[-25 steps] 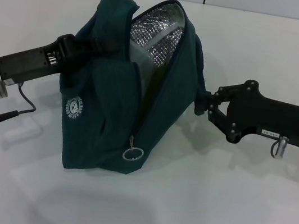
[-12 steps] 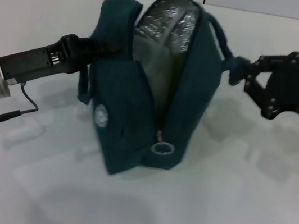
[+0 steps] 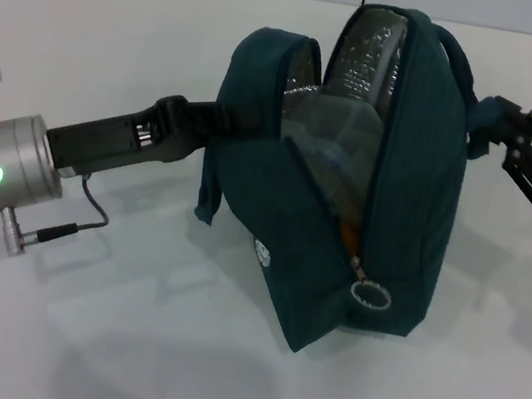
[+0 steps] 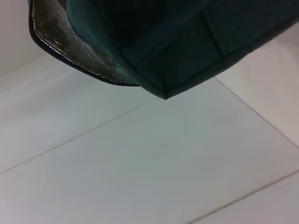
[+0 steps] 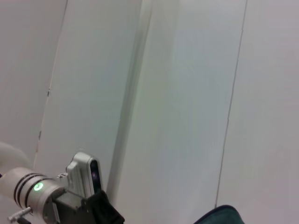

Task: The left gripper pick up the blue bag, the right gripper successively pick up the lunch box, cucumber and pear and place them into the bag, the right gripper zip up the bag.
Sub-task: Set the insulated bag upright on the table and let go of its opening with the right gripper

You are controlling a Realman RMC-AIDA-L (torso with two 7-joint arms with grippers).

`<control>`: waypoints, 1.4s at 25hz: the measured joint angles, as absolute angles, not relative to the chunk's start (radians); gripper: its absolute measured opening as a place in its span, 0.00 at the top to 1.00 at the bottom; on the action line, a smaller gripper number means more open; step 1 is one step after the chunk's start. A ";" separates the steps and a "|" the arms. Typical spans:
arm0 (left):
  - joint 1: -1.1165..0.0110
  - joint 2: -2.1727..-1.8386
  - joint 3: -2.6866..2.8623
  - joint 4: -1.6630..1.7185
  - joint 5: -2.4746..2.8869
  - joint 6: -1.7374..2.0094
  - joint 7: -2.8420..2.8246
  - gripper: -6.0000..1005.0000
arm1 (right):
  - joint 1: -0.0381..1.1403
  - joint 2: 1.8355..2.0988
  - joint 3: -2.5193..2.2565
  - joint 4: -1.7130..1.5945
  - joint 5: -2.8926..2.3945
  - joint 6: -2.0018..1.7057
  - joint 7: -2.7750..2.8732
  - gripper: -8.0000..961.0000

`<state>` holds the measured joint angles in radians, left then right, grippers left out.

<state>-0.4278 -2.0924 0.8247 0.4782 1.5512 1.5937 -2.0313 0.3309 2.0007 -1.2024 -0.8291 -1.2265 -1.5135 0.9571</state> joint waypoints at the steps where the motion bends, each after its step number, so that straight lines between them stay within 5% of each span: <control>1: -0.425 -2.092 0.825 0.474 1.551 1.594 -2.028 0.95 | 0.328 2.000 -1.201 -0.827 -1.227 -1.518 0.957 0.93; 35: -0.387 -2.089 0.838 0.460 1.568 1.579 -2.000 0.95 | 0.255 2.002 -1.163 -0.759 -1.309 -1.637 0.938 0.92</control>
<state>-0.3865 -2.0893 0.8375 0.4600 1.5681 1.5789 -2.0004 0.2548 2.0016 -1.1628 -0.7589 -1.3094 -1.6366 0.9378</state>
